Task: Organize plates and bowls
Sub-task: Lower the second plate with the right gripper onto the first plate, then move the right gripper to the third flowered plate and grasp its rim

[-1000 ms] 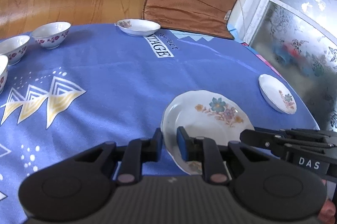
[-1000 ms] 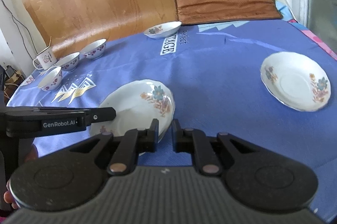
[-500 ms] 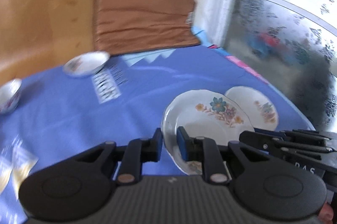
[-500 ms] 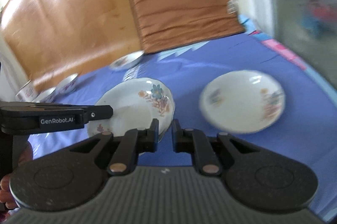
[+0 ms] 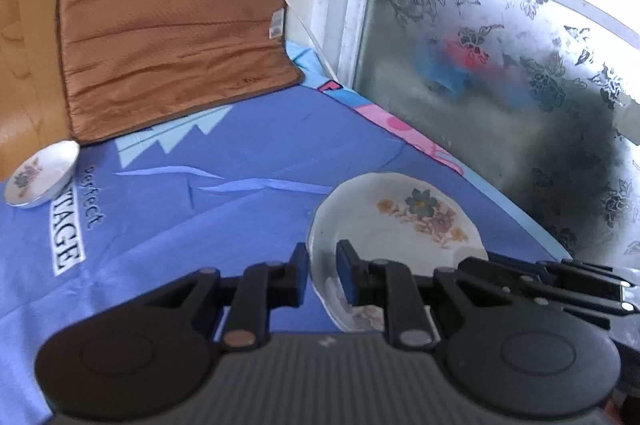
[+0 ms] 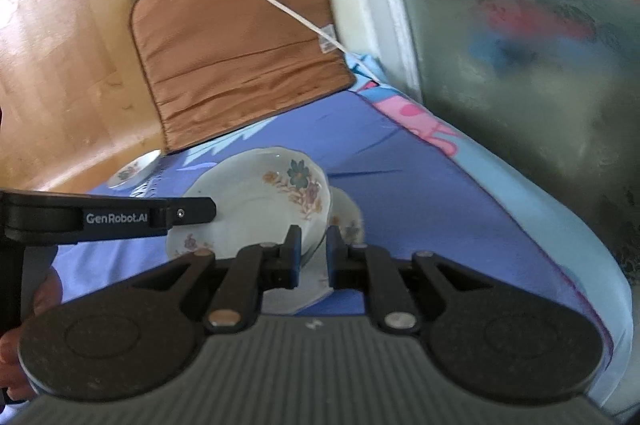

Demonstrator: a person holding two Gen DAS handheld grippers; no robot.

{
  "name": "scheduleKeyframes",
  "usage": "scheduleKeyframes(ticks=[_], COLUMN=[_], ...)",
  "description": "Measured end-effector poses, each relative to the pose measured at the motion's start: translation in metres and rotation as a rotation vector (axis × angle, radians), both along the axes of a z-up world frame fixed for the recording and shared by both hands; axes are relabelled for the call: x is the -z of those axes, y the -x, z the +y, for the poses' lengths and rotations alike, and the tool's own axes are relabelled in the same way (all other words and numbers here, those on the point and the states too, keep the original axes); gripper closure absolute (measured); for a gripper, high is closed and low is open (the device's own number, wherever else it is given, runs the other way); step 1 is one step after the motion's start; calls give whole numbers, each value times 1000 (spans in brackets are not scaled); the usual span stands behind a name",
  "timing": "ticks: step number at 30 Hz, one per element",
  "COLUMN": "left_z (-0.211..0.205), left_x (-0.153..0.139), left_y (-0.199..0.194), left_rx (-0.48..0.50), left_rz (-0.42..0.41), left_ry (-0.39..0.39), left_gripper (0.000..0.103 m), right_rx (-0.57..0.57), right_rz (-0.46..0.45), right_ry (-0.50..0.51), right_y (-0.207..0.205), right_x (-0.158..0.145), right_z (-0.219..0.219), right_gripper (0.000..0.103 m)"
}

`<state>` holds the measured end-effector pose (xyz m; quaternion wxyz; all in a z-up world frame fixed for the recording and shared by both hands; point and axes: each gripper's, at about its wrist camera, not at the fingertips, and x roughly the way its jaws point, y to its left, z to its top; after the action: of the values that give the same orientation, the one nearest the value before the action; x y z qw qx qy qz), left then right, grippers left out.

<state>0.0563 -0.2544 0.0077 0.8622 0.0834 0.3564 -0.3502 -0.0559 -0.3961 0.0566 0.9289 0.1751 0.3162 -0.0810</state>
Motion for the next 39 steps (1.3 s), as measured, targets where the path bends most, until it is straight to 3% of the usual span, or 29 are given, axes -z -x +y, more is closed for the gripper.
scheduleKeyframes(ticks=[4, 12, 19, 23, 27, 39], left_z=[-6, -4, 19, 42, 76, 184], left_x=[9, 4, -5, -1, 3, 17], left_y=[-5, -3, -5, -12, -23, -41], left_rx=[0, -7, -64, -146, -230, -475], left_rz=[16, -22, -32, -43, -20, -57], left_ry=[-21, -16, -7, -55, -58, -79], left_gripper=[85, 83, 83, 83, 83, 83], right_rx=[12, 51, 86, 30, -42, -233], right_rz=[2, -41, -104, -110, -107, -60], right_ry=[-1, 54, 102, 107, 97, 13], right_y=[0, 0, 3, -4, -13, -58], right_x=[5, 4, -6, -10, -11, -13], right_z=[-3, 0, 3, 19, 40, 103], right_gripper=[87, 70, 69, 69, 69, 69])
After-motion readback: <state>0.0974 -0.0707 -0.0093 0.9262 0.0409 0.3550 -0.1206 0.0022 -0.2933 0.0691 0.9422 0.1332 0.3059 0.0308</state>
